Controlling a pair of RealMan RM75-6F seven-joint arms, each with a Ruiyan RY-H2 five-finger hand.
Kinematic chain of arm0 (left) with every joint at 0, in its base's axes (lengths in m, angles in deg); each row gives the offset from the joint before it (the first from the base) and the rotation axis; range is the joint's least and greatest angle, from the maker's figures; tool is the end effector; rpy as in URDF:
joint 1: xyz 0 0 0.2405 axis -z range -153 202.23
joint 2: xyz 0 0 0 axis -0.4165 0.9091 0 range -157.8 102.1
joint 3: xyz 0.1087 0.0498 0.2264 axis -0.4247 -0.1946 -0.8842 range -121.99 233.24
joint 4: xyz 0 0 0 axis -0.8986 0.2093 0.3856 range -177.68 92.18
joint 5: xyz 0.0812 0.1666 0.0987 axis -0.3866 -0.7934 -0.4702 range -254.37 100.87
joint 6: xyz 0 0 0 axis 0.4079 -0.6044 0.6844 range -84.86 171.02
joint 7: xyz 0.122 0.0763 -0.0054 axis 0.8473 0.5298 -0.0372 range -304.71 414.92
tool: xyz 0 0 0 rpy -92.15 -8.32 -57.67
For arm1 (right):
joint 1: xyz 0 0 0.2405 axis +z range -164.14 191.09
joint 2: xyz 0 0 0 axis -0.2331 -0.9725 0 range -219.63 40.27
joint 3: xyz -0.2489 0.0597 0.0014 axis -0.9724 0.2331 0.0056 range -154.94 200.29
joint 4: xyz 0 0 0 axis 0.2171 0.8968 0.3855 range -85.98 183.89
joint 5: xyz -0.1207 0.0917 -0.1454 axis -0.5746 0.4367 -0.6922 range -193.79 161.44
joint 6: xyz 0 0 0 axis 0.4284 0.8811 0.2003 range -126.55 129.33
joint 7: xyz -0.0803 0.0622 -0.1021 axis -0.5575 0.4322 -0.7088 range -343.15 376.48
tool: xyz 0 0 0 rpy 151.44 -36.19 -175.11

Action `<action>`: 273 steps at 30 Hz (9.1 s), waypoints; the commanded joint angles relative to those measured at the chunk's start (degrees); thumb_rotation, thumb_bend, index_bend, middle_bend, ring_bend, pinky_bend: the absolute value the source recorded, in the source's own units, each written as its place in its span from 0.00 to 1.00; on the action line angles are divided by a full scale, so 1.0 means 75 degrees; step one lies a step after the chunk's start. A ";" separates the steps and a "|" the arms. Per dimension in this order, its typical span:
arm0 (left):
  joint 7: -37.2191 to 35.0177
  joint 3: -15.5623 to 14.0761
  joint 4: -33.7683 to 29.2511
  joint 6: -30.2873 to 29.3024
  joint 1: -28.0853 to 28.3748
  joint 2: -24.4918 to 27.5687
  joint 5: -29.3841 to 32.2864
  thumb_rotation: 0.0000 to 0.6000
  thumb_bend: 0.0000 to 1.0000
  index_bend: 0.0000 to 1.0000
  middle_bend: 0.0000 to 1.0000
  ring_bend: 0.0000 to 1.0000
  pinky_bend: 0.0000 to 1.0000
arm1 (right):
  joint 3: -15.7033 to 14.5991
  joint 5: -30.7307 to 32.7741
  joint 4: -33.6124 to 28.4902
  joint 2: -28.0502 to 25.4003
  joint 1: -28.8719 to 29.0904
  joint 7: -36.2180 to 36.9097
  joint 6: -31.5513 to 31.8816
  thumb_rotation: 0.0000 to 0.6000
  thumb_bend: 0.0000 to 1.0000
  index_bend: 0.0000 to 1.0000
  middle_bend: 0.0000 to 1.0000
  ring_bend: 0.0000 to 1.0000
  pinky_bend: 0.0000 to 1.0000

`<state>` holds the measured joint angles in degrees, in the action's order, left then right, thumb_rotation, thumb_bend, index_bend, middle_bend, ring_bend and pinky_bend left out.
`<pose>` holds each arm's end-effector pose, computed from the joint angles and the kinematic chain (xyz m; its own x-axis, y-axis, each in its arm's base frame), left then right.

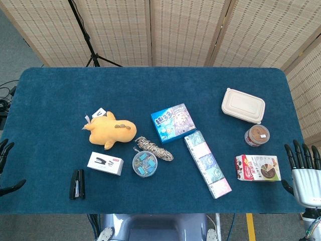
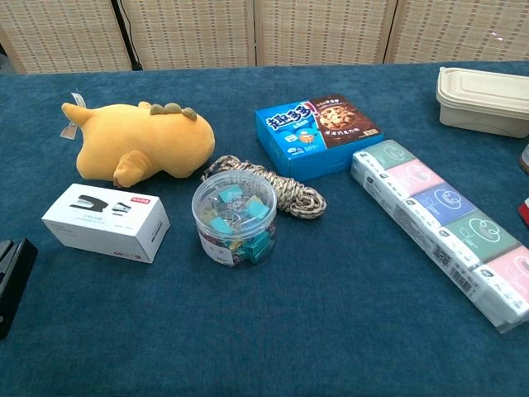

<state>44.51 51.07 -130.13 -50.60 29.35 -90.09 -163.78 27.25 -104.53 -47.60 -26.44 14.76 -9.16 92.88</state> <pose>-0.3279 0.1547 0.1808 0.3412 -0.0220 0.9397 0.9394 -0.0275 -0.3417 -0.2946 -0.1664 0.1743 0.7163 0.1021 0.6903 -0.6966 0.0477 0.7159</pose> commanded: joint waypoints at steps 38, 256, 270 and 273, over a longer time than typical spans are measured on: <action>0.2940 0.1928 -0.1968 0.2732 0.2078 -0.1403 0.0903 0.00 0.00 0.00 0.00 0.00 0.00 | -0.0061 0.0193 -0.0435 -0.0372 -0.0160 0.0160 -0.0059 1.00 0.00 0.00 0.00 0.00 0.00; 0.2339 0.3069 0.4653 0.5139 0.5964 -0.6438 0.2818 0.00 0.00 0.00 0.00 0.00 0.00 | -0.0251 -0.0123 -0.1062 -0.1361 -0.0303 0.2258 -0.0163 1.00 0.00 0.00 0.00 0.00 0.00; 0.1672 0.2743 0.5855 0.5488 0.5859 -0.6724 0.2598 0.00 0.00 0.00 0.00 0.00 0.00 | -0.0226 -0.0052 -0.1036 -0.1383 -0.0309 0.2279 -0.0148 1.00 0.00 0.00 0.00 0.00 0.00; 0.1539 0.2603 0.5919 0.5524 0.5657 -0.6540 0.2538 0.00 0.00 0.00 0.00 0.00 0.00 | -0.0227 -0.0064 -0.1046 -0.1362 -0.0294 0.2251 -0.0163 1.00 0.00 0.00 0.00 0.00 0.00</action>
<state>56.55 71.16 -86.00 -9.32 72.42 -139.77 -144.37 25.55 -104.99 -55.43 -36.67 12.54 7.75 91.68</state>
